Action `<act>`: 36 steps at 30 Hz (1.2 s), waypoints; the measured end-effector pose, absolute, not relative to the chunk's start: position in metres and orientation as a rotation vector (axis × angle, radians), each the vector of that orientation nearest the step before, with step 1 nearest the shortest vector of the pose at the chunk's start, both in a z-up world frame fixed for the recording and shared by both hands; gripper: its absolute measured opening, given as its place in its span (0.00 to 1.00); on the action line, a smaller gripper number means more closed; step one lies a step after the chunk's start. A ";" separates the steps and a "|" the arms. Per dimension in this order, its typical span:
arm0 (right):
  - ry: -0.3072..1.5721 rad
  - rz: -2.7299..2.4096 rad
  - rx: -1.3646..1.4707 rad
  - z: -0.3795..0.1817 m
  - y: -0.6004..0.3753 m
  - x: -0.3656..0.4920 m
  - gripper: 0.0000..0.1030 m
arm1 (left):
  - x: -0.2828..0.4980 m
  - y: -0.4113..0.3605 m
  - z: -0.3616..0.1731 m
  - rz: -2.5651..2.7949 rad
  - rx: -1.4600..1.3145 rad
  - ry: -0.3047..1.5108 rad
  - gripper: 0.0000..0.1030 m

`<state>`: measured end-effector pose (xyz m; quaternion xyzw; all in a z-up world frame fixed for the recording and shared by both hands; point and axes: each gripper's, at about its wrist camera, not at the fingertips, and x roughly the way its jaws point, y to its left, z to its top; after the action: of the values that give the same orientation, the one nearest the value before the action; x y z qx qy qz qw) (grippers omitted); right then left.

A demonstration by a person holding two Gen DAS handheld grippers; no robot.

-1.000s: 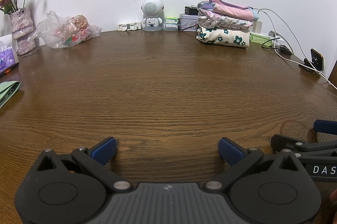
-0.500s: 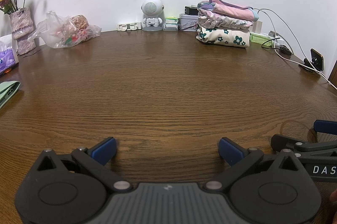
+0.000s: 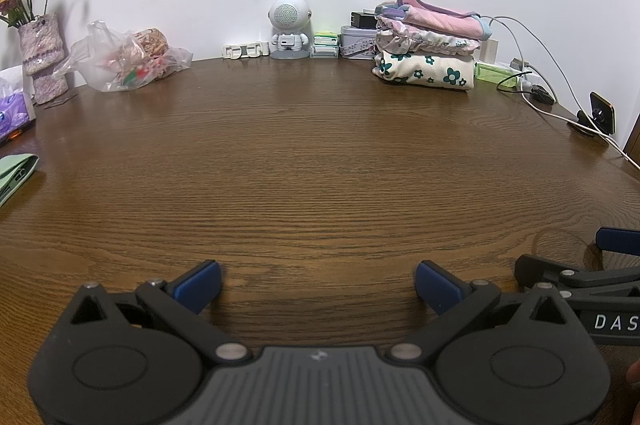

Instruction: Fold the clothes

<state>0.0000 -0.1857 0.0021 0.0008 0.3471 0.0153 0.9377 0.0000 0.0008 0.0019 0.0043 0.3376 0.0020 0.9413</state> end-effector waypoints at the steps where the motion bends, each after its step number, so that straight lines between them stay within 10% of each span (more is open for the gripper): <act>1: 0.709 0.031 0.002 0.002 -0.186 0.000 0.99 | 0.000 0.001 0.002 0.004 0.008 0.689 1.00; 19: 0.782 0.299 0.118 0.056 -0.220 0.005 1.00 | 0.043 0.013 0.060 -0.117 -0.051 0.534 1.00; 36: 0.880 0.113 0.198 0.019 -0.315 0.333 0.89 | 0.331 -0.061 0.021 -0.300 0.002 0.641 0.80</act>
<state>0.3333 -0.3148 0.0186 0.0956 0.4248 0.0548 0.8986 0.3313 -0.0608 0.0205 0.0010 0.3136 -0.1469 0.9381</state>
